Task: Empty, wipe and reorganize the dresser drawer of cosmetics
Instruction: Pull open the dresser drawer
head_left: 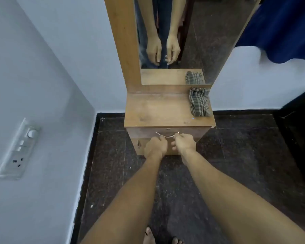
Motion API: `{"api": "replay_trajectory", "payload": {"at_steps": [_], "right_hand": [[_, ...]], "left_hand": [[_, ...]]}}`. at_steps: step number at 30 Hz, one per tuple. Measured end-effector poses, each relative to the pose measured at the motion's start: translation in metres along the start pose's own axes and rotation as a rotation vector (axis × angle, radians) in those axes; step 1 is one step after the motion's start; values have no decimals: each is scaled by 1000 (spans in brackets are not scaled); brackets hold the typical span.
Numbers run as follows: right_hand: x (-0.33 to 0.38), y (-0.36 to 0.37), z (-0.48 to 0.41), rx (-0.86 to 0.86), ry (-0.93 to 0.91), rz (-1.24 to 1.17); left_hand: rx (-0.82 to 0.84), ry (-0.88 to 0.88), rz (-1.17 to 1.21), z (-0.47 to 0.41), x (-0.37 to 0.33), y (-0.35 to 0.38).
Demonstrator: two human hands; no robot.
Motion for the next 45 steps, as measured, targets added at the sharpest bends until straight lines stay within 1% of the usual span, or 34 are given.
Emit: {"api": "replay_trajectory", "payload": {"at_steps": [2, 4, 9, 11, 13, 17, 20, 27, 31, 41, 45], "right_hand": [[-11, 10, -13, -2, 23, -7], [-26, 24, -24, 18, 59, -31], [-43, 51, -52, 22, 145, -143], [-47, 61, -63, 21, 169, -160], [-51, 69, -72, 8, 184, -171], [-55, 79, -84, -28, 191, -182], [-54, 82, -87, -24, 174, -175], [-62, 80, -84, -21, 165, -194], [-78, 74, -71, 6, 179, -179], [-121, 53, -30, 59, 207, -154], [-143, 45, -14, 79, 194, -133]], "left_hand": [[0, -93, 93, -11, 12, 16], [24, -140, 153, -22, 20, 32], [39, -160, 321, -53, 17, 63], [50, -195, 417, -65, 19, 73], [56, -221, 454, -70, 21, 80], [49, -222, 454, -78, 22, 89], [32, -222, 420, -82, 23, 89], [-7, -218, 422, -82, 27, 96], [-22, -234, 391, -68, 41, 97], [31, -309, 347, -18, 85, 107], [11, -308, 329, 6, 101, 108]]}}
Point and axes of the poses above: each hand's wrist, its own z-axis away from the middle knuckle, its own y-axis out of the palm, x = y × z, the point moved 10 cm from there along -z, towards the middle knuckle, and after that the axes turned 12 degrees about -x, right-handed, at the moved point
